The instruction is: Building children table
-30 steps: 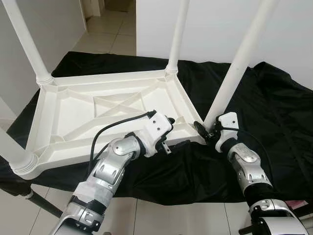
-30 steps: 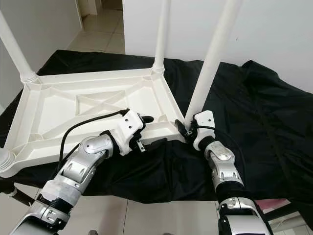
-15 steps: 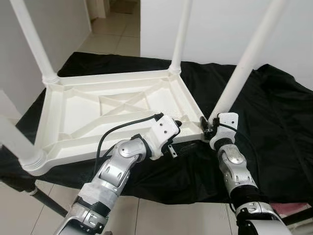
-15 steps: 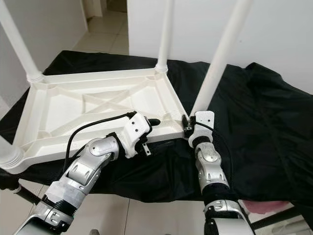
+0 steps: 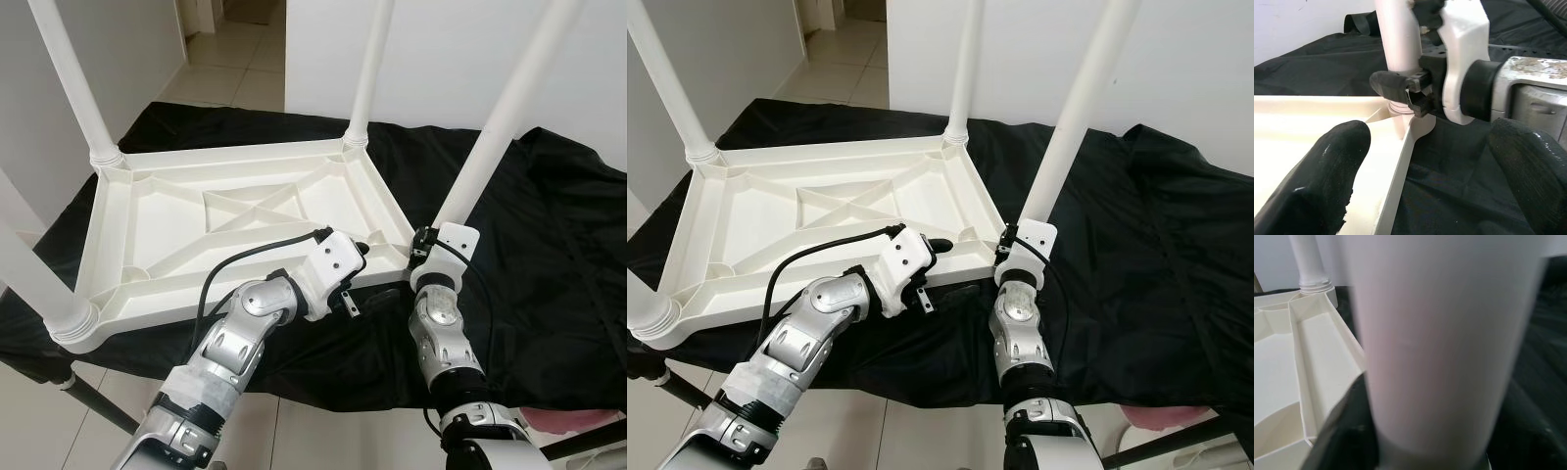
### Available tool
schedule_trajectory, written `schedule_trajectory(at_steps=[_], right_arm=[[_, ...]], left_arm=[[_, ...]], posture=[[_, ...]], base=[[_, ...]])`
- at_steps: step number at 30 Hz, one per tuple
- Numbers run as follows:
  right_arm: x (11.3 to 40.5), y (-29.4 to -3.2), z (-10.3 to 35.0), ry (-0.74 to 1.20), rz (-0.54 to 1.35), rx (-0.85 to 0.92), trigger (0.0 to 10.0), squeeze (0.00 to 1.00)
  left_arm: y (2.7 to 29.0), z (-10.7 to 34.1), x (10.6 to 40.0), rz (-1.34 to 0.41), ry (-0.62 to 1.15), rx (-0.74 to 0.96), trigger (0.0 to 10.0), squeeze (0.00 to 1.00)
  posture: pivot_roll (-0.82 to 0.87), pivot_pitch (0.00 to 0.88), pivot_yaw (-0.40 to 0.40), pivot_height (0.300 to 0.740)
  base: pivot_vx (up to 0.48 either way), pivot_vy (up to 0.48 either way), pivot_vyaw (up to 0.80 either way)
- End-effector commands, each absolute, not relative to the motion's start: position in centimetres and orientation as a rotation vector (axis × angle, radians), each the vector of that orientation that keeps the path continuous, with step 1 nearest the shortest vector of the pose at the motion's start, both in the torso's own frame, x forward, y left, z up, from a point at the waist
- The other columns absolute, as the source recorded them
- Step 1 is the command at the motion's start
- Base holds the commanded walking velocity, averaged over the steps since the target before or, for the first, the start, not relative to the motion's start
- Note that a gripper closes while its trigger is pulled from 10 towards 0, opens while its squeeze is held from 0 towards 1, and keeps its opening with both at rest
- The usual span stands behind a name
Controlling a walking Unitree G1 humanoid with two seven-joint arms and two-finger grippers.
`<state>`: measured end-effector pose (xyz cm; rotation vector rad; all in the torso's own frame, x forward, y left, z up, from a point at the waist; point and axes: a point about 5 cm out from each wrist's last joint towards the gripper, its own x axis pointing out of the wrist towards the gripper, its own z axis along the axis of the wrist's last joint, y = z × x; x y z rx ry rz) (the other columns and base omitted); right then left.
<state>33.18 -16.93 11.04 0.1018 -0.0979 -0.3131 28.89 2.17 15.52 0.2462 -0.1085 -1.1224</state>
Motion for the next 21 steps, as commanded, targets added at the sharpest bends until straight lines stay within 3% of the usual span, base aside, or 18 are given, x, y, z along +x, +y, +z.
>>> schedule_trajectory(at_steps=[1, 8, 9, 10, 11, 21], right_arm=[[32.6, -17.9, 10.5, -0.094, -0.296, 0.091, 10.0, 1.00], [32.1, -18.3, 10.4, -0.100, -0.288, 0.001, 10.0, 1.00], [31.7, -18.4, 10.4, -0.115, -0.276, -0.022, 10.0, 0.56], [31.7, -18.4, 10.4, -0.115, -0.276, -0.022, 10.0, 0.56], [31.3, -18.5, 10.5, -0.129, -0.265, -0.041, 10.0, 0.00], [29.0, -18.4, 9.4, -0.129, -0.237, -0.119, 10.0, 0.00]], left_arm=[[2.0, 15.7, 28.7, -1.108, -0.122, 0.254, 10.0, 0.00], [2.4, 15.2, 28.2, -1.108, -0.121, 0.295, 10.0, 0.00], [2.7, 15.1, 28.0, -1.110, -0.117, 0.300, 10.0, 0.00], [2.7, 15.1, 28.0, -1.110, -0.117, 0.300, 10.0, 0.00], [3.0, 15.0, 27.9, -1.111, -0.113, 0.305, 10.0, 0.00], [4.9, 14.2, 27.4, -1.116, -0.073, 0.347, 10.0, 0.00]], posture=[[0.00, 0.000, -0.044, 0.740], [0.00, 0.000, -0.058, 0.740], [-0.01, 0.000, -0.062, 0.740], [-0.01, 0.000, -0.062, 0.740], [-0.01, 0.000, -0.067, 0.740], [-0.01, 0.000, -0.072, 0.740]], base=[[0.000, 0.000, 0.00], [0.000, 0.000, 0.00], [0.000, 0.000, 0.00], [0.000, 0.000, 0.00], [0.000, 0.000, 0.00], [0.000, 0.000, 0.00]])
